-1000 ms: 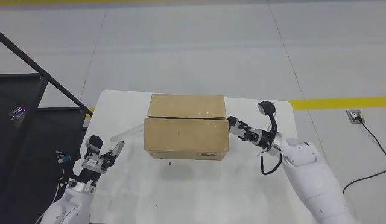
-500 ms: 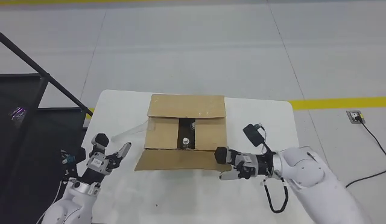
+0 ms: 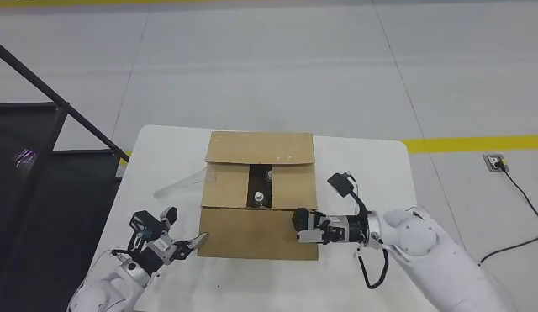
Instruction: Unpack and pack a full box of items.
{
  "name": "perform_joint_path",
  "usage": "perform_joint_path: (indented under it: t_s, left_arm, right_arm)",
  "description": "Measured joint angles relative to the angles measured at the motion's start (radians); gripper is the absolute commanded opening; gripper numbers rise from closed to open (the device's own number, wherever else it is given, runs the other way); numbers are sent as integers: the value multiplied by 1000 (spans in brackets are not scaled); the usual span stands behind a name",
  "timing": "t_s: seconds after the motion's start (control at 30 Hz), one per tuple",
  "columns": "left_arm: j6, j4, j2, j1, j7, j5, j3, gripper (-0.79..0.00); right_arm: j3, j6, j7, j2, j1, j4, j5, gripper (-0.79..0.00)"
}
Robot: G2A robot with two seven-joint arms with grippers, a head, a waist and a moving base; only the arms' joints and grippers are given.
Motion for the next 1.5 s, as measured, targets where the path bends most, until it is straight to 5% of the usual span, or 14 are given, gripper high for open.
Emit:
perform_joint_path:
  t_s: [0.13,0.53,0.77,1.03,1.27,1.5]
  left_arm:
    - [2,16,1,-9,8,9,6,0]
    - [2,12,0,-7,9,2,8,0]
    - [44,-12,-2,0,6,-2,33,0]
    - [86,-5,-5,-6,20,-4,55,0]
    - [105,2,-5,-12,21,-10,60,0]
    - [122,4,-5,-5,25,-11,62,0]
  right_arm:
    - [3,61,2,-13,32,46,180,0]
    - [-1,107,-48,-18,25,52,156,0]
    - [-53,300,-169,-66,126,188,182,0]
    - [-111,313,-206,-126,239,360,173,0]
    - [-153,230,-393,-187,327,432,92,0]
    - [-238,281,-703,-259,431,498,-176,0]
